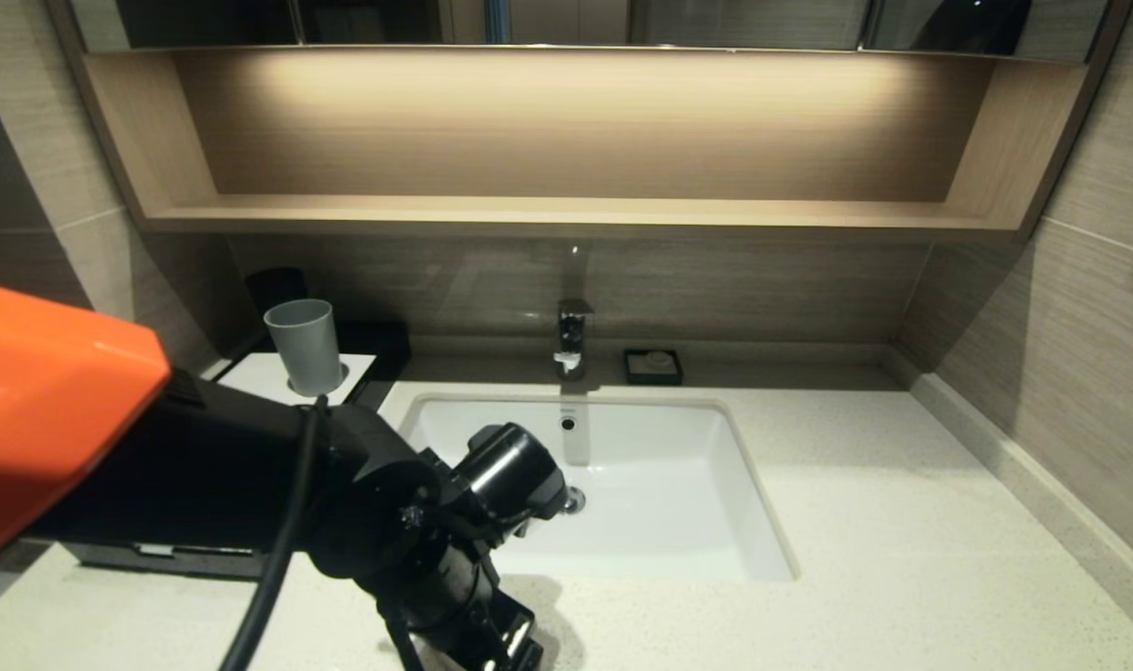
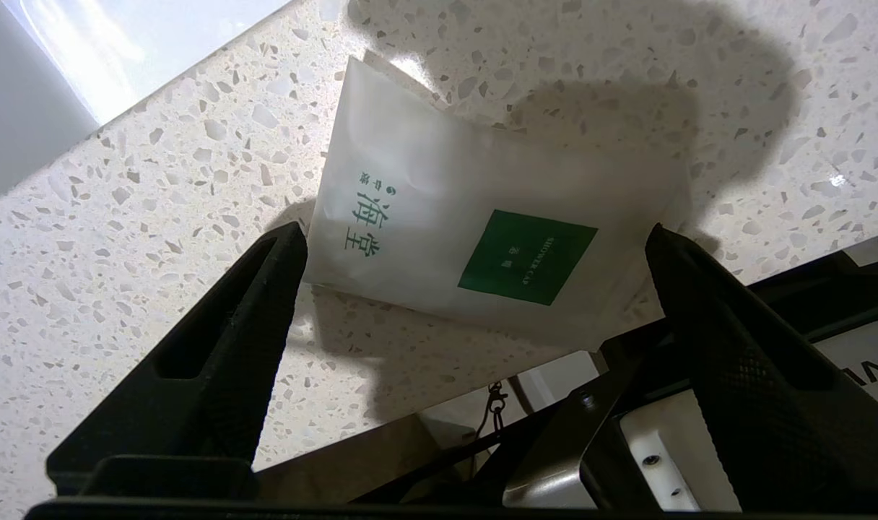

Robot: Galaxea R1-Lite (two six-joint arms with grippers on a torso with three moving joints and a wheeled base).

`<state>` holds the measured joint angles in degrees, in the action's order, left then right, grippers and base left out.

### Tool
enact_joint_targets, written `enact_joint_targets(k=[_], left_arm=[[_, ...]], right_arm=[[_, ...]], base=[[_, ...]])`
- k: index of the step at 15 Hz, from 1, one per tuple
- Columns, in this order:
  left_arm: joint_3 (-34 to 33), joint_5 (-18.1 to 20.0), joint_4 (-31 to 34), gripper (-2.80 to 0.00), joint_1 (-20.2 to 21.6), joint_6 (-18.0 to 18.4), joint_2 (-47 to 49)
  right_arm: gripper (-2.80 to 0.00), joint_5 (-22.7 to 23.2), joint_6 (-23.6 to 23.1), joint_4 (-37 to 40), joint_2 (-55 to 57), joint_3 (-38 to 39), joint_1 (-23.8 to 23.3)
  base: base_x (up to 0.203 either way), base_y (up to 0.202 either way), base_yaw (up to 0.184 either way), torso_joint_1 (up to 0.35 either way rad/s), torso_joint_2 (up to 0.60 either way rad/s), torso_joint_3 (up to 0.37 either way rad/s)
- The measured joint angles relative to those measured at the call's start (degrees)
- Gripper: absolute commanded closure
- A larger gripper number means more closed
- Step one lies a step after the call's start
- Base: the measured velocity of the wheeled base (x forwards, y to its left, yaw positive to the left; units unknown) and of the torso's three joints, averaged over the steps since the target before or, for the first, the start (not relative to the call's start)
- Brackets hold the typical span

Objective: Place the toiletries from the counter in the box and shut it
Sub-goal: Pick up the bathroom toiletry

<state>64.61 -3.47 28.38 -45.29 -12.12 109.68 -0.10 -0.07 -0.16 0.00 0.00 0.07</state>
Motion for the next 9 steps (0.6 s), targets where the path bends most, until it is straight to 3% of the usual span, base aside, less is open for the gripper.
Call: enact_joint_targets(k=[9], left_arm=[[0.09, 0.01, 0.01, -2.8, -0.02, -0.87, 0.33]], right_arm=[[0.0, -0.01, -0.02, 0.0, 0.0, 0.0, 0.0]], base=[[0.0, 0.0, 0.0, 0.0, 0.0, 0.0]])
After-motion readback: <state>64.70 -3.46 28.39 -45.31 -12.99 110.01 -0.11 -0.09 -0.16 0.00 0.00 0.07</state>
